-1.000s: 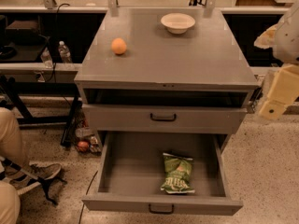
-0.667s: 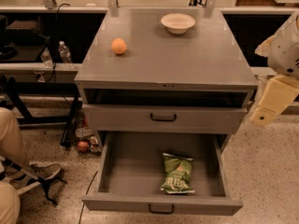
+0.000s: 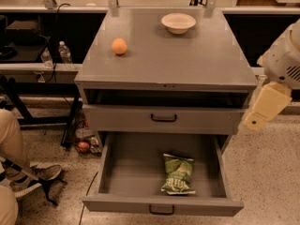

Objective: Pick green jalapeno chip bag from middle drawer and place on counter

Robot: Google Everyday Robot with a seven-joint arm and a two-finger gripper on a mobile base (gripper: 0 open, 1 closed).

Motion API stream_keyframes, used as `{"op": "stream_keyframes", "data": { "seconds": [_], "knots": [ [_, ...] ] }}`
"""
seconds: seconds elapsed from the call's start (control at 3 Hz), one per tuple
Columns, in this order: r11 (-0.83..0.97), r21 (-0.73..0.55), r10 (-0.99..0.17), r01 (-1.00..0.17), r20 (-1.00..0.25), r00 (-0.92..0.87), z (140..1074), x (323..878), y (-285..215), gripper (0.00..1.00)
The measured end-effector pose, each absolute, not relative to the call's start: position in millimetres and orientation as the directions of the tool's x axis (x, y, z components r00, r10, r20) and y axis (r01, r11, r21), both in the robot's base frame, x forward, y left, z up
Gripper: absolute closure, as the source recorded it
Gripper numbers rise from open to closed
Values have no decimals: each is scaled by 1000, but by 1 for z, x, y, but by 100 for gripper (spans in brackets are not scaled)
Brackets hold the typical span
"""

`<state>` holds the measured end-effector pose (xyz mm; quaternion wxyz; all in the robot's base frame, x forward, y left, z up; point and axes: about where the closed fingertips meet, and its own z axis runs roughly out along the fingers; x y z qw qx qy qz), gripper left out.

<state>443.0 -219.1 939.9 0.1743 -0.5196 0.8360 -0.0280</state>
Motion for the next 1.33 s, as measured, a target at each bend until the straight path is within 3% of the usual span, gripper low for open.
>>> {"op": "stream_keyframes", "data": {
  "seconds": [0.67, 1.33],
  "knots": [
    [720, -58, -689, -692, -184, -701, 803, 455, -214, 0],
    [859, -33, -510, -510, -134, -850, 748, 455, -207, 0]
  ]
}}
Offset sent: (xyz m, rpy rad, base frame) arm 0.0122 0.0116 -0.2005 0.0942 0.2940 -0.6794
